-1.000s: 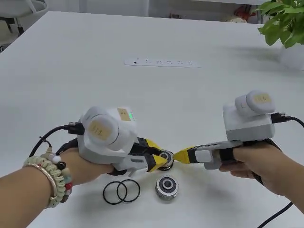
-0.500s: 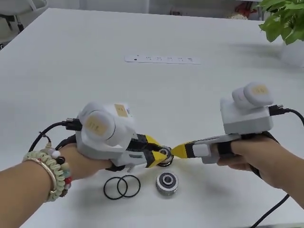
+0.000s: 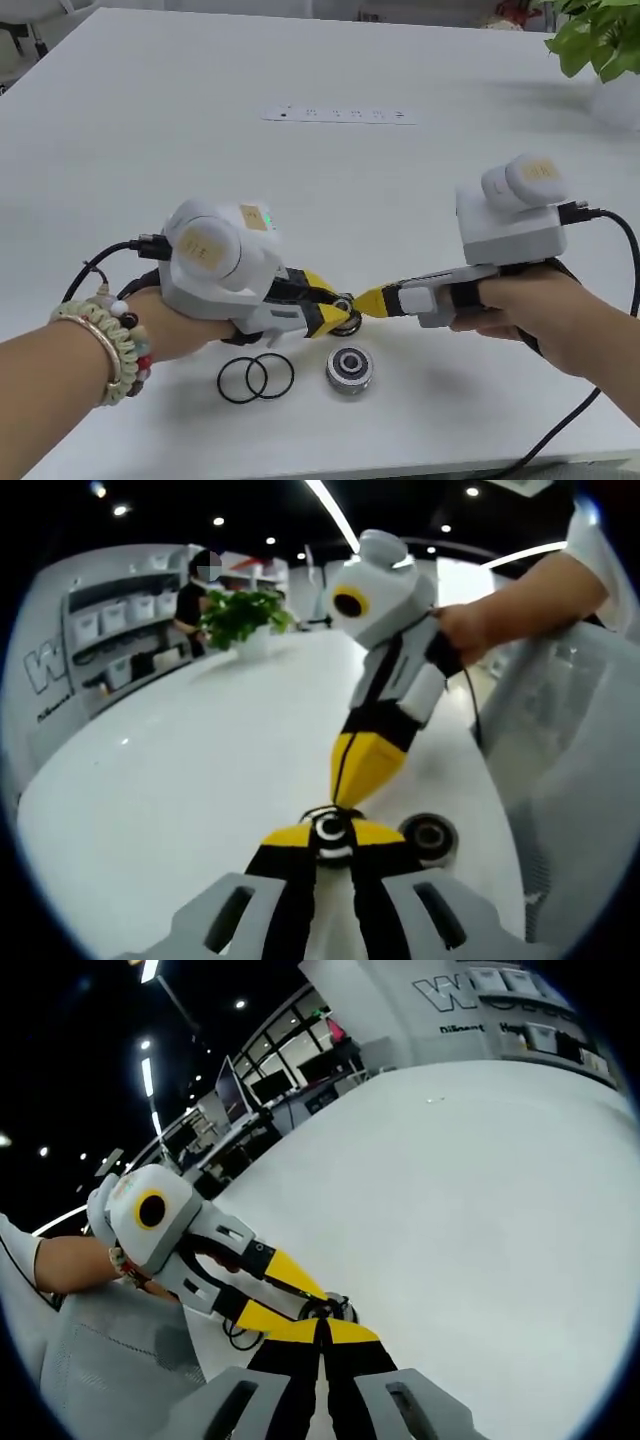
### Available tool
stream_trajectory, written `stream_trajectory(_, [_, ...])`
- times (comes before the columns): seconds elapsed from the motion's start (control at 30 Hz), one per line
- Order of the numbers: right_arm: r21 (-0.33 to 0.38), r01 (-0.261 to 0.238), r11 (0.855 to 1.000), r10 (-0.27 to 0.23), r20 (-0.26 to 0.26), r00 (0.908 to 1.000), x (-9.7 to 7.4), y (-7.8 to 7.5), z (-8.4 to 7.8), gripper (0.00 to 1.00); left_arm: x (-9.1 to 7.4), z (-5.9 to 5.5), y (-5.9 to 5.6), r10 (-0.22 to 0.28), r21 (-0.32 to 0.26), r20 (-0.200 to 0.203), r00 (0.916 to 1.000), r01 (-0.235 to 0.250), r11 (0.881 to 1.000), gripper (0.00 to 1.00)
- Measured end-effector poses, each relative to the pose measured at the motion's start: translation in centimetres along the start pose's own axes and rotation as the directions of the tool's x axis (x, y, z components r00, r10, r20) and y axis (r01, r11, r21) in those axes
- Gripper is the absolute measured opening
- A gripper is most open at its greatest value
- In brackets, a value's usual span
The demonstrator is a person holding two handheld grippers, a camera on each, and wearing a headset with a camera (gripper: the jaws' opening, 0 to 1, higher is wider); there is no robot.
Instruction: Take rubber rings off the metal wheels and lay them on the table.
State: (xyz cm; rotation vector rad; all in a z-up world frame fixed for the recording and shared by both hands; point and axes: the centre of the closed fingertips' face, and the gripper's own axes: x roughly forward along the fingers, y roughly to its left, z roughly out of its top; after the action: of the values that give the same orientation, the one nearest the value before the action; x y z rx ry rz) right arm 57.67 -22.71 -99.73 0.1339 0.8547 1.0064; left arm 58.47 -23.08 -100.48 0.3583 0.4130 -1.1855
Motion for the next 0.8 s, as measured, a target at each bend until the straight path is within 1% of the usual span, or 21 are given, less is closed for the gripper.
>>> stream_trajectory(0.03, [-0.002, -0.006, 1.0, 0.006, 0.004, 1.0, 0.0, 0.2, 0.1, 0.0, 0.0, 0.0, 0.0, 0.001, -0.001, 0.0, 1.0, -0.001, 1.0, 0.13])
stream_trajectory(0.07, [-0.017, -0.037, 0.999, 0.038, 0.03, 0.9988, 0.0, 1.0, 0.7, 0.0, 0.0, 0.0, 0.0, 0.003, -0.001, -0.002, 1.0, -0.003, 1.0, 0.13])
stream_trajectory(0.1, [-0.017, -0.069, 0.997, 0.07, 0.11, 0.9914, 0.0, 1.7, 2.3, 0.0, 0.0, 0.0, 0.0, 0.004, -0.001, -0.004, 1.0, -0.004, 1.0, 0.13])
stream_trajectory(0.13, [-0.001, -0.054, 0.999, 0.054, 0.086, 0.9948, -0.1, 1.7, 2.4, 0.0, 0.0, 0.0, 0.0, 0.006, -0.002, -0.004, 1.0, -0.006, 1.0, 0.13])
stream_trajectory(0.17, [-0.039, 0.002, 0.999, 0.0, 0.046, 0.9989, -0.1, 0.8, 1.7, 0.0, 0.0, 0.0, 0.0, 0.007, -0.003, -0.004, 1.0, -0.007, 1.0, 0.13])
stream_trajectory(0.2, [-0.065, -0.001, 0.998, 0.006, 0.066, 0.9978, 0.1, 1.0, 1.7, 0.0, 0.0, 0.0, 0.0, 0.007, -0.001, -0.004, 1.0, -0.007, 1.0, 0.13])
stream_trajectory(0.23, [-0.038, -0.02, 0.999, 0.022, 0.055, 0.9982, 0.1, 1.2, 1.5, 0.0, 0.0, 0.0, 0.0, 0.007, 0.0, -0.005, 1.0, -0.007, 1.0, 0.14])
stream_trajectory(0.27, [-0.023, -0.021, 0.999, 0.023, 0.048, 0.9986, 0.1, 1.2, 1.4, 0.0, 0.0, 0.0, 0.0, 0.008, 0.001, -0.006, 1.0, -0.008, 1.0, 0.14])
stream_trajectory(0.3, [-0.028, -0.015, 0.999, 0.017, 0.058, 0.9982, 0.0, 0.9, 1.5, 0.0, 0.0, 0.0, 0.0, 0.009, 0.002, -0.008, 0.9999, -0.009, 1.0, 0.14])
stream_trajectory(0.4, [-0.018, 0.0, 1.0, 0.001, 0.052, 0.9986, -0.1, 0.6, 1.4, 0.0, 0.0, 0.0, 0.0, 0.016, -0.009, -0.009, 0.9998, -0.016, 1.0, 0.14])
stream_trajectory(0.5, [-0.01, 0.019, 1.0, -0.018, 0.041, 0.999, -0.1, 0.1, 1.1, 0.0, 0.0, 0.1, 0.0, 0.021, -0.006, -0.01, 0.9997, -0.021, 1.0, 0.14])
stream_trajectory(0.57, [0.007, 0.023, 1.0, -0.023, 0.027, 0.9994, -0.1, -0.1, 0.7, 0.0, 0.0, 0.1, 0.0, 0.021, -0.033, -0.005, 0.9998, -0.021, 0.999, 0.14])
stream_trajectory(0.6, [0.013, 0.027, 1.0, -0.027, 0.02, 0.9994, -0.1, -0.2, 0.6, 0.0, 0.0, 0.1, 0.0, 0.021, -0.063, -0.004, 0.9998, -0.021, 0.998, 0.14])
stream_trajectory(0.63, [0.014, 0.029, 0.999, -0.029, 0.016, 0.9995, -0.1, -0.2, 0.5, 0.0, 0.0, 0.1, 0.1, 0.022, -0.075, -0.005, 0.9997, -0.023, 0.997, 0.14])
stream_trajectory(0.7, [0.012, 0.033, 0.999, -0.033, 0.009, 0.9994, -0.1, -0.4, 0.3, 0.0, 0.0, 0.2, 0.1, 0.022, -0.073, -0.008, 0.9997, -0.023, 0.997, 0.14])
stream_trajectory(0.8, [0.036, 0.034, 0.999, -0.034, 0.013, 0.9993, -0.3, -0.5, 0.4, 0.0, 0.0, 0.2, 0.0, 0.023, -0.066, -0.025, 0.9994, -0.025, 0.998, 0.14])
